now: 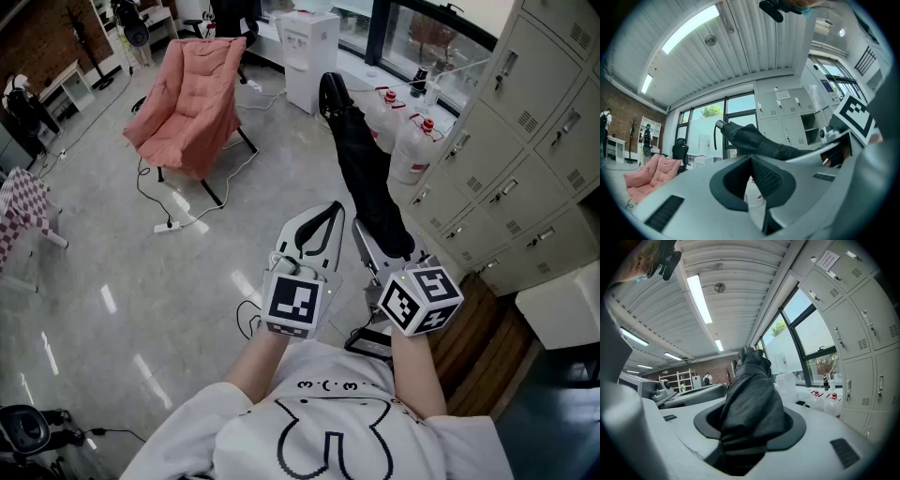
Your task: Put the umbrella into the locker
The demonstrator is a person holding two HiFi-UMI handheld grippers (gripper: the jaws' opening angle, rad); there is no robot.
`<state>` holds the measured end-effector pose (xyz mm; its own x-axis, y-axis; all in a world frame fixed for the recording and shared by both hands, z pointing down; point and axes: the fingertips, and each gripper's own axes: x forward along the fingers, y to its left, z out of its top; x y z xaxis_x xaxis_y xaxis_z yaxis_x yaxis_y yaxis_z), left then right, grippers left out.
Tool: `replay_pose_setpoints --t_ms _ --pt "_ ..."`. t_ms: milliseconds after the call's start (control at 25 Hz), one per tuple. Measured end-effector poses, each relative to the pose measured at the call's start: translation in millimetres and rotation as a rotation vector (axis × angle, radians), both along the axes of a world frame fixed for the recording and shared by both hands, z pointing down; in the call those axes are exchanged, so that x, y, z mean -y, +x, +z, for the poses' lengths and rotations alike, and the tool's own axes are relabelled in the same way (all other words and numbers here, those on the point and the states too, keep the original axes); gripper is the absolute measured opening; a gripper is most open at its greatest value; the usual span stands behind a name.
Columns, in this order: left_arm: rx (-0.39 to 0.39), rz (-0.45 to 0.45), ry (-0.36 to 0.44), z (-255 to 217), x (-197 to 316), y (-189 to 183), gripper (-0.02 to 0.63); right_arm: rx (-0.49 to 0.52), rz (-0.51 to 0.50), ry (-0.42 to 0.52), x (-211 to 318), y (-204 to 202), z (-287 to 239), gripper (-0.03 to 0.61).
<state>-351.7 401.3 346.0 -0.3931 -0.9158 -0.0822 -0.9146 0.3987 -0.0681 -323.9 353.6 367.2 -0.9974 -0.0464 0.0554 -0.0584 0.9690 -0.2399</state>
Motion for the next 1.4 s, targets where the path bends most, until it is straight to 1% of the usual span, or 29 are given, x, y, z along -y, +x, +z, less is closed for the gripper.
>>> replay_pose_setpoints --t_ms 160,440,680,960,1400 --pt "-0.009 -0.008 0.004 2 -1 -6 0.023 0.011 -0.014 -0.005 -4 -6 1 0.210" --pt "-0.021 -0.019 0.006 2 -1 -14 0.023 -0.001 -0.031 0.059 -1 -20 2 0.210" --pt "-0.035 0.001 -0.006 3 18 -14 0.023 -0.017 -0.024 0.067 13 -22 4 0.212" --pt "-0.046 0.061 -0.007 -1 67 1 0.023 -0.032 0.036 0.061 58 1 4 0.212" --pt "-0.047 0.210 -0.021 -5 179 54 0.023 -0.042 0.169 0.070 165 59 1 0.212"
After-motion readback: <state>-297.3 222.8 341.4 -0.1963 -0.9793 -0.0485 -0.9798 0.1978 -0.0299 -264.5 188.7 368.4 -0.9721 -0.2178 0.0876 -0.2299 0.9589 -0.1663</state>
